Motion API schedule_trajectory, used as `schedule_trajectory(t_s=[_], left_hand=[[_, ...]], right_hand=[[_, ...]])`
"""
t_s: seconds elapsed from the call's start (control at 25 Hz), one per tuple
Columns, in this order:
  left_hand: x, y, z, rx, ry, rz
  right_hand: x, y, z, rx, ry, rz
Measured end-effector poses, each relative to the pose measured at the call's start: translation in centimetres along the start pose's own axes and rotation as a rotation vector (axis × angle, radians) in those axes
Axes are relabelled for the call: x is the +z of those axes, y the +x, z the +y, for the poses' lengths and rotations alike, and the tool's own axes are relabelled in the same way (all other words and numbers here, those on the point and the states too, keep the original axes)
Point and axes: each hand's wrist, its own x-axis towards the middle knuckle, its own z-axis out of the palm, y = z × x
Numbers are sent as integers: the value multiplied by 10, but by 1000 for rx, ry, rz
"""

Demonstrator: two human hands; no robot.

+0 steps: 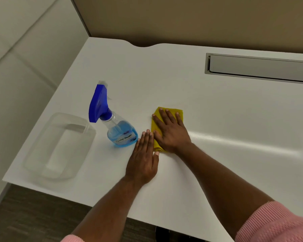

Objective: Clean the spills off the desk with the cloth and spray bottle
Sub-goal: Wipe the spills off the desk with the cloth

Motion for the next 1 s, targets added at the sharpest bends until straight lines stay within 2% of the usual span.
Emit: schedule_trajectory(t_s=[0.24,0.44,0.6,0.76,0.88,1.0], left_hand=[[2,1,-2,-2,12,-30],[0,0,0,-8,11,-45],[-2,0,2,3,-5,-50],[-3,-1,4,2,-12,-59],[-4,-1,4,-2,-13,-69],[-4,-1,6,3,-9,-68]], right_hand=[[-12,33,27,94,20,38],[-14,31,36,155,40,51],[-26,18,76,267,35,74],[-50,-22,161,490,21,134],[-62,-85,224,640,9,169],[-64,-155,242,743,0,188]])
